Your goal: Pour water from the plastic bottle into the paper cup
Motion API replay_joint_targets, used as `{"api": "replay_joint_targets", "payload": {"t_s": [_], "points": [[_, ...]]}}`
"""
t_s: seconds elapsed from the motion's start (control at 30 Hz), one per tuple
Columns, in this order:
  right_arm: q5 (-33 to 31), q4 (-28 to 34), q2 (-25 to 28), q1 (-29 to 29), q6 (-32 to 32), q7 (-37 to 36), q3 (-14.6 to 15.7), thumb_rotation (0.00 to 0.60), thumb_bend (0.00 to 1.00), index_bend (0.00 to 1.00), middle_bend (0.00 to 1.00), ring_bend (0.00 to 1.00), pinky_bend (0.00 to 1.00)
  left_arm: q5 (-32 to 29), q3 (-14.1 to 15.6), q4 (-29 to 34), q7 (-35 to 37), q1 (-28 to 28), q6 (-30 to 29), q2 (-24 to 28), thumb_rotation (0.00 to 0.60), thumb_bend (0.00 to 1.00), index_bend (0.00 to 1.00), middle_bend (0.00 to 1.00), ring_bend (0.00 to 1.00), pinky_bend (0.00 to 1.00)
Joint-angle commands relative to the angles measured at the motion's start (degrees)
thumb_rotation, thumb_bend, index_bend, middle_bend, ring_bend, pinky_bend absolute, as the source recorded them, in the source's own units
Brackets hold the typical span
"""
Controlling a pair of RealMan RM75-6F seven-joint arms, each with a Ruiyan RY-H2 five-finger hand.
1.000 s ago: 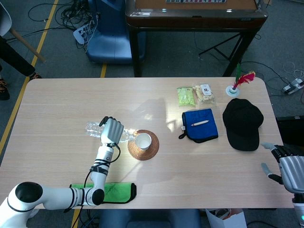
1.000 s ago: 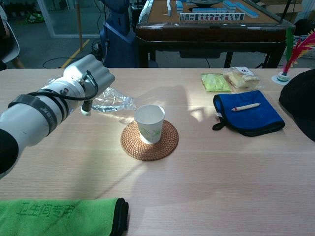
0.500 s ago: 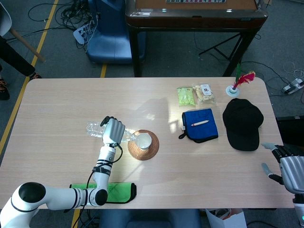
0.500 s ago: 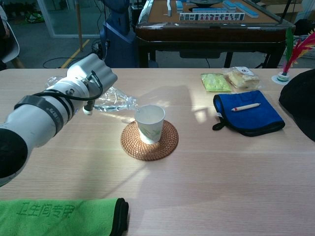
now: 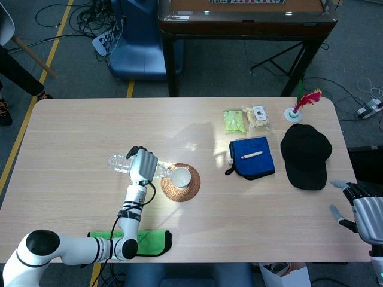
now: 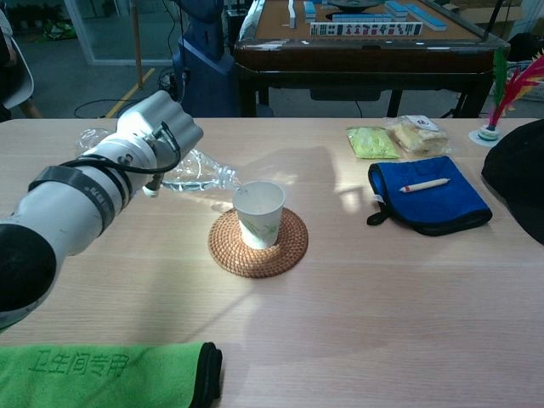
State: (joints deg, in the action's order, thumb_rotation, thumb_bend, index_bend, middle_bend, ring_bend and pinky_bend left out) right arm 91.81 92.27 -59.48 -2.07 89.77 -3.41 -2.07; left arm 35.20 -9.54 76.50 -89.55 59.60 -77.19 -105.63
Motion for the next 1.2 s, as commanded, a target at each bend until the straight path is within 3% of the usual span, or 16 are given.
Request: {"api": "replay_joint_targets", "payload": {"t_s": [0.03,0.77,1.2], "points": [[0.0,0.0,0.1,0.0,0.1,-0.1,0.0,0.600,0.32,0.28,0.35,0.33,0.46,-0.1,-0.2,0.0,-0.4,0.0,-0.3,-0.2,0.600,0.07,0.70,0.78,0.50,0.58],[-0.1,0.0,0.1,0.1,0.0,-0.2,-0.1,0.600,0.32,0.28,0.35,0.33,0.46,-1.4,-2.7,0.0,0.0,0.2,-0.6,-1.9,0.600,0.07,0.71,0.78,0.50,0.58],[-0.3,0.1,0.3,0.0,-0.2,-0.3,-0.1,0.600,0.32,0.28,0.35,0.33,0.46,-5.2,-5.4,2.4,1.6,0.2,0.4,-2.0,0.600,0.07,0.71,0.78,0.51,0.59]]}}
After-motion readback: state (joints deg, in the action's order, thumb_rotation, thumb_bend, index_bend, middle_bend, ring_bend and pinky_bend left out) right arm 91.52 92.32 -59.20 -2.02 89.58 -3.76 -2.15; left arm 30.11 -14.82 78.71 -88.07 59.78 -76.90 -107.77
